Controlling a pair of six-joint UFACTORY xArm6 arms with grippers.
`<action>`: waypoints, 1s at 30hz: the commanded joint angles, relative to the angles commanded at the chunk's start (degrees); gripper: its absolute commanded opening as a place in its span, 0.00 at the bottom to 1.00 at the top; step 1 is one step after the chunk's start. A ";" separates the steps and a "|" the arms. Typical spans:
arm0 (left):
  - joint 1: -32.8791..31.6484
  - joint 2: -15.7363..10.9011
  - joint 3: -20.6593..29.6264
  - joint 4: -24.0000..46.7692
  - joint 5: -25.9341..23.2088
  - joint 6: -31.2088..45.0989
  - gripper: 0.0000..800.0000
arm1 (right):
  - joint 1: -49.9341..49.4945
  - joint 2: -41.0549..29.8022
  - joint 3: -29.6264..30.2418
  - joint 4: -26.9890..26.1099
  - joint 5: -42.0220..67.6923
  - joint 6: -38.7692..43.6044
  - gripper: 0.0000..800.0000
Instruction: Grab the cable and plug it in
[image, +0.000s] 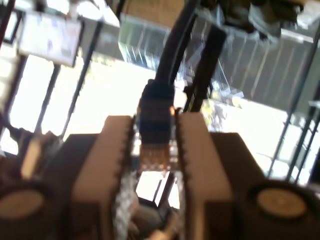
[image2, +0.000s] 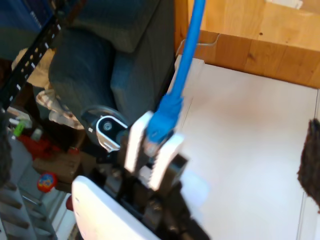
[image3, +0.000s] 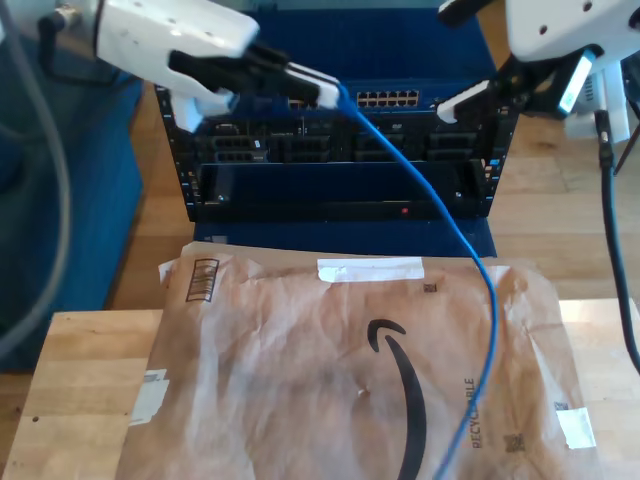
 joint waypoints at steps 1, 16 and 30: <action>0.00 0.09 0.00 -0.09 0.70 -0.09 0.00 | 0.00 -0.35 0.18 0.09 -0.44 -0.97 1.00; 1.14 3.87 0.00 -8.62 8.97 -5.63 0.00 | 2.73 -6.95 6.86 5.54 -9.05 -13.63 1.00; 1.49 5.98 0.09 -11.78 14.33 -9.85 0.01 | 5.10 -13.80 14.95 12.66 -20.22 -24.26 0.96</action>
